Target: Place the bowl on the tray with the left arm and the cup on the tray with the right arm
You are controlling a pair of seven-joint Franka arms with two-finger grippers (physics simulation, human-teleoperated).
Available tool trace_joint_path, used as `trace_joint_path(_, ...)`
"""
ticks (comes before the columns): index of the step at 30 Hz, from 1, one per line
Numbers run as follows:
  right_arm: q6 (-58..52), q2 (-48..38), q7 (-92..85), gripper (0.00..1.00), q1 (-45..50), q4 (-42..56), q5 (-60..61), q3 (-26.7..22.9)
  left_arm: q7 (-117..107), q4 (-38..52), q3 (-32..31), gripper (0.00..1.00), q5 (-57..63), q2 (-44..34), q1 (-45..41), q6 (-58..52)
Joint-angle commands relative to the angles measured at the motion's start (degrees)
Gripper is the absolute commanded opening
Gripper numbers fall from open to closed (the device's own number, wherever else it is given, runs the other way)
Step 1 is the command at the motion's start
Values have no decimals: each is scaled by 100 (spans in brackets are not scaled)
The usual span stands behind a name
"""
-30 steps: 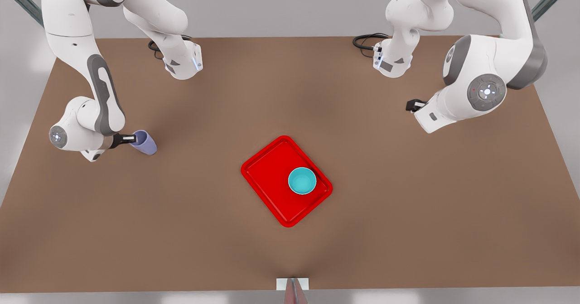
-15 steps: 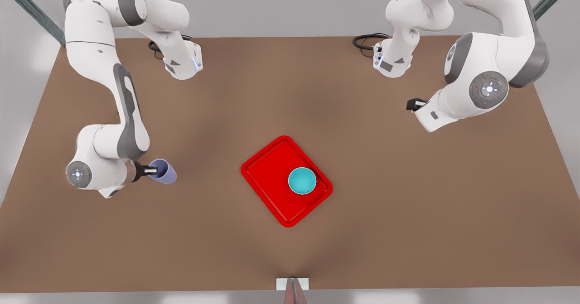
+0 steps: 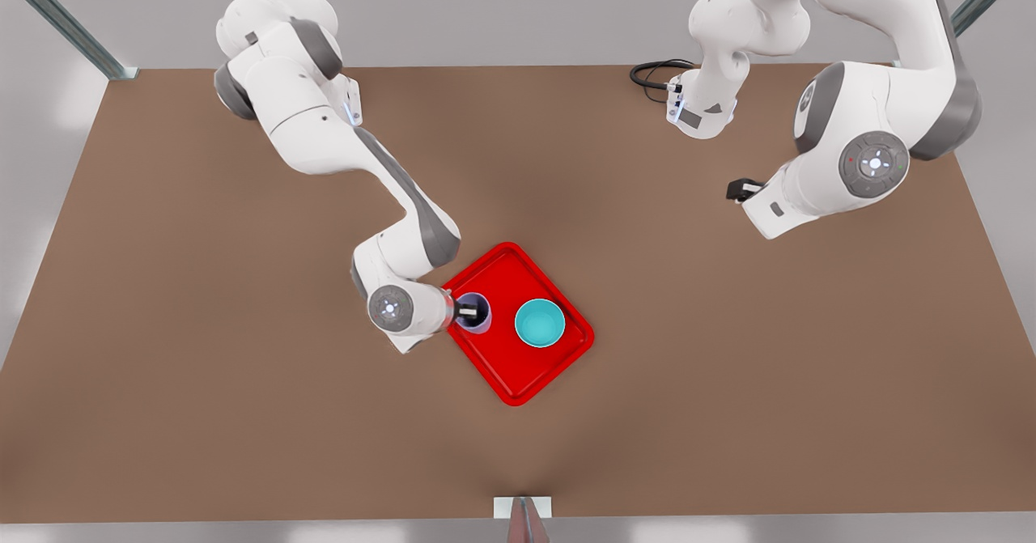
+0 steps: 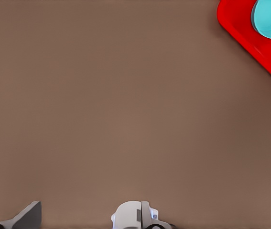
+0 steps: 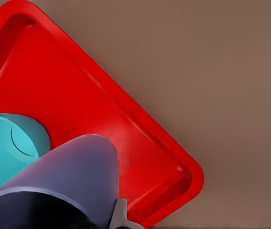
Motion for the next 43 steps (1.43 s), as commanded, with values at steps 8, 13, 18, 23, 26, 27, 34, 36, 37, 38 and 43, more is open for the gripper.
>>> trace_joint_path(8, -32, 201, -25, 21, 189, -43, -109, 38, 4, 0, -9, 100, -1, 8, -1, 0)
trace_joint_path(13, -94, 192, -43, 21, 180, -140, -371, 38, -40, 0, -17, 100, -1, 17, -1, 9)
trace_joint_path(18, -24, 245, -52, 78, 197, -298, -451, 38, -49, 0, -18, 100, -1, 26, -1, 9)
trace_joint_path(23, -32, 148, 36, 100, 162, -246, -443, 38, -66, 0, -18, 100, -10, 17, -1, 9)
trace_joint_path(26, -50, 43, 54, 100, 127, -237, -443, 38, -66, 0, -26, 100, -10, 26, -1, 9)
trace_joint_path(27, -67, -10, 54, 100, 127, -237, -443, 38, -66, 0, -18, 100, -1, 26, -1, 9)
trace_joint_path(34, -1332, -2118, -983, 100, -1410, -386, -777, -103, -84, 483, -26, 100, -238, 324, -63, -35)
trace_joint_path(36, -1685, -3524, -1879, 100, -1886, -1510, -742, -506, -84, 483, -26, 100, -221, 324, -63, -44)
trace_joint_path(37, -1676, -4236, -2451, 100, -1850, -2240, -706, -1078, -75, 483, -18, 100, -194, 324, -63, -44)
trace_joint_path(38, -1667, -4501, -2513, 100, -1859, -2592, -671, -1237, -75, 475, -18, 100, -194, 324, -63, -44)
trace_joint_path(43, -1570, -4405, -2425, 100, -2079, -2759, -689, -1254, -75, 483, -18, 100, -168, 324, -63, -44)
